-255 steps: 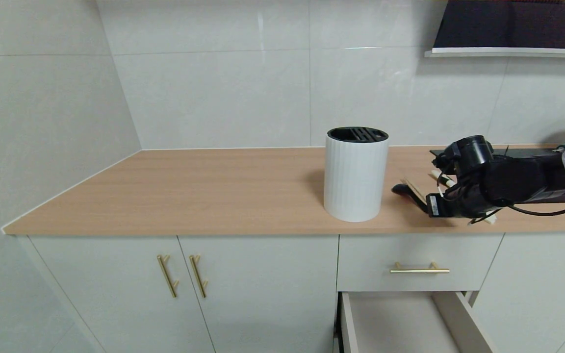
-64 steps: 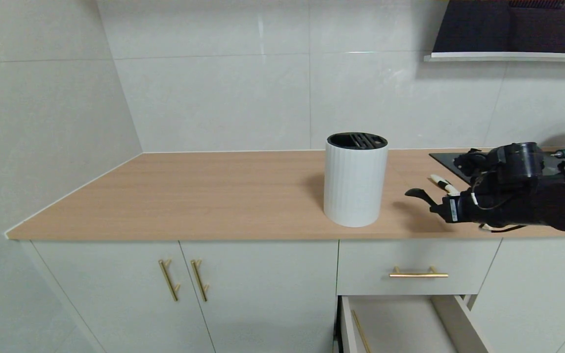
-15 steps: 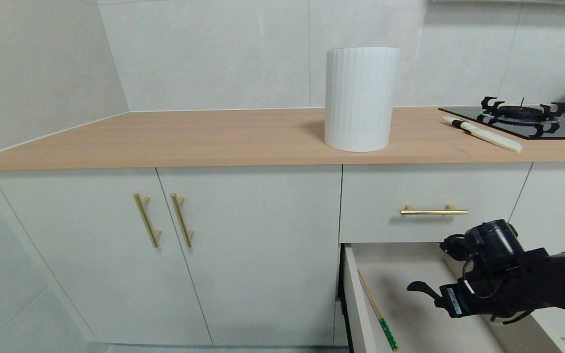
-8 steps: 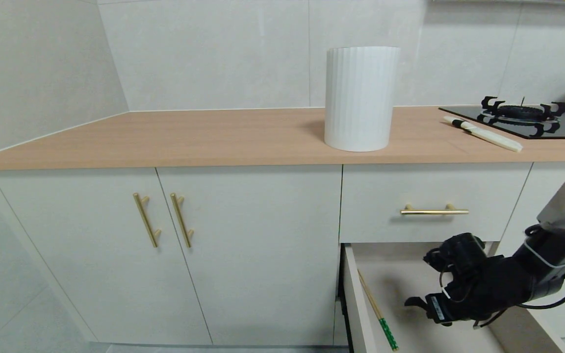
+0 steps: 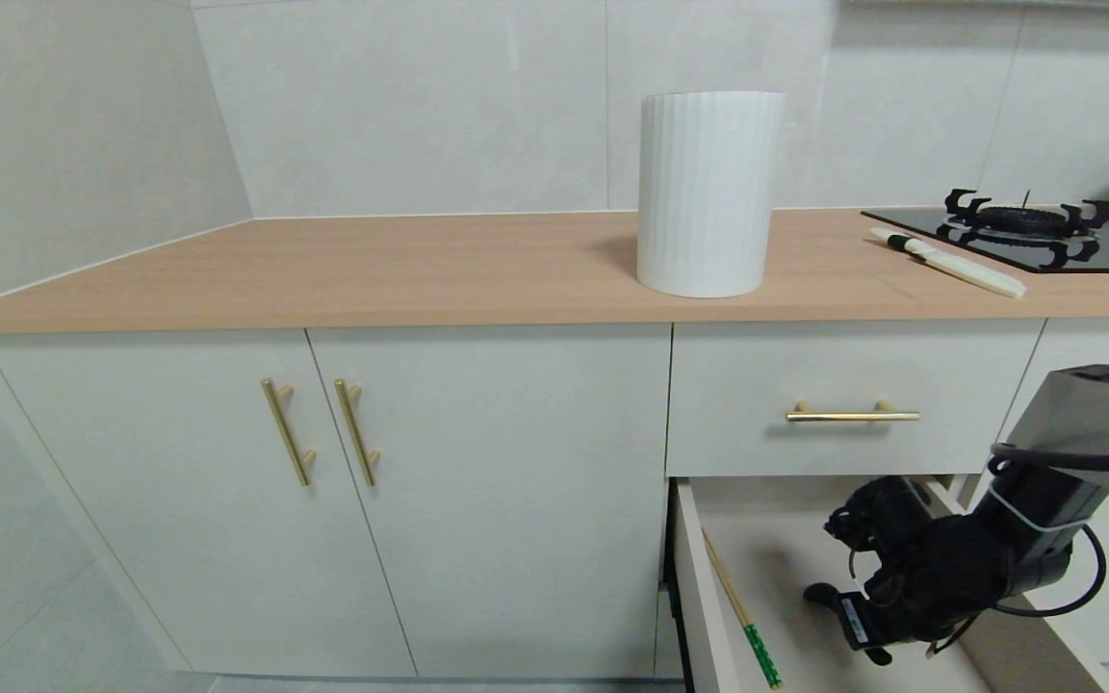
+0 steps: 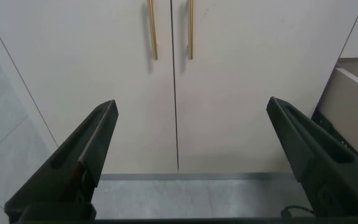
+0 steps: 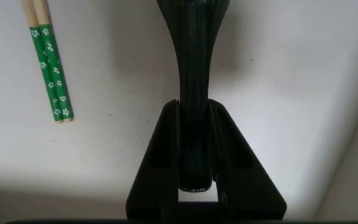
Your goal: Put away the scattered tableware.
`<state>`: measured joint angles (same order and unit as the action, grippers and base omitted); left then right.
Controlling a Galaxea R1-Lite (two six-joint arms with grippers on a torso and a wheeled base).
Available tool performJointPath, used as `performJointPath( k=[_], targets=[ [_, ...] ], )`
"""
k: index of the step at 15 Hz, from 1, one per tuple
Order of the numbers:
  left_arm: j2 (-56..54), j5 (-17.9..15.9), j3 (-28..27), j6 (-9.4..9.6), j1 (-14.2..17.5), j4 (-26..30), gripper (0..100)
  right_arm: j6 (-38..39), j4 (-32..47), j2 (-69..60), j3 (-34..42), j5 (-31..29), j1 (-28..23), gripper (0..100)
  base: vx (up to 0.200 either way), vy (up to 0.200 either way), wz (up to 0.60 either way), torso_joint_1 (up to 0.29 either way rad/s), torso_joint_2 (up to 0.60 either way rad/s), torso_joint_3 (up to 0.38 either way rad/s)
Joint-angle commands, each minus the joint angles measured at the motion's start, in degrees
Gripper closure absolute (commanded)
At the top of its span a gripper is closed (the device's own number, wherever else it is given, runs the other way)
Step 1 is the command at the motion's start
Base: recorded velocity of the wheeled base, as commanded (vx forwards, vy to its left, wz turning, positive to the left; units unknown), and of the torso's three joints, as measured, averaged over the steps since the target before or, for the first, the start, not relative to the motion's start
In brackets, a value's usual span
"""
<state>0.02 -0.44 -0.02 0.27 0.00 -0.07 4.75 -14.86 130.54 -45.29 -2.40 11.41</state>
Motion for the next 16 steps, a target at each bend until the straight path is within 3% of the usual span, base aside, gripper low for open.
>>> performJointPath(
  k=[1,3,4,11,16],
  targets=[
    [-0.02,0.0,0.02,0.0,0.0,-0.01,0,-0.01,0.01,0.16,0.02,0.03,0.02,100,0.0,0.0,0.0,0.0,0.0,0.0],
    [-0.02,0.0,0.02,0.0,0.0,-0.01,0,-0.01,0.01,0.16,0.11,-0.06,0.02,100,0.0,0.0,0.0,0.0,0.0,0.0],
    [-0.02,0.0,0.02,0.0,0.0,-0.01,0,-0.01,0.01,0.07,0.11,0.03,0.02,0,0.0,0.0,0.0,0.0,0.0,0.0],
    [-0.02,0.0,0.02,0.0,0.0,-0.01,0,0.08,0.01,-0.37,0.64,-0.32,0.02,0,0.0,0.0,0.0,0.0,0.0,0.0],
    [-0.02,0.0,0.02,0.0,0.0,-0.01,0,0.26,-0.08,-9.25,4.51,-0.32,-0.07,0,0.0,0.0,0.0,0.0,0.0,0.0]
  ],
)
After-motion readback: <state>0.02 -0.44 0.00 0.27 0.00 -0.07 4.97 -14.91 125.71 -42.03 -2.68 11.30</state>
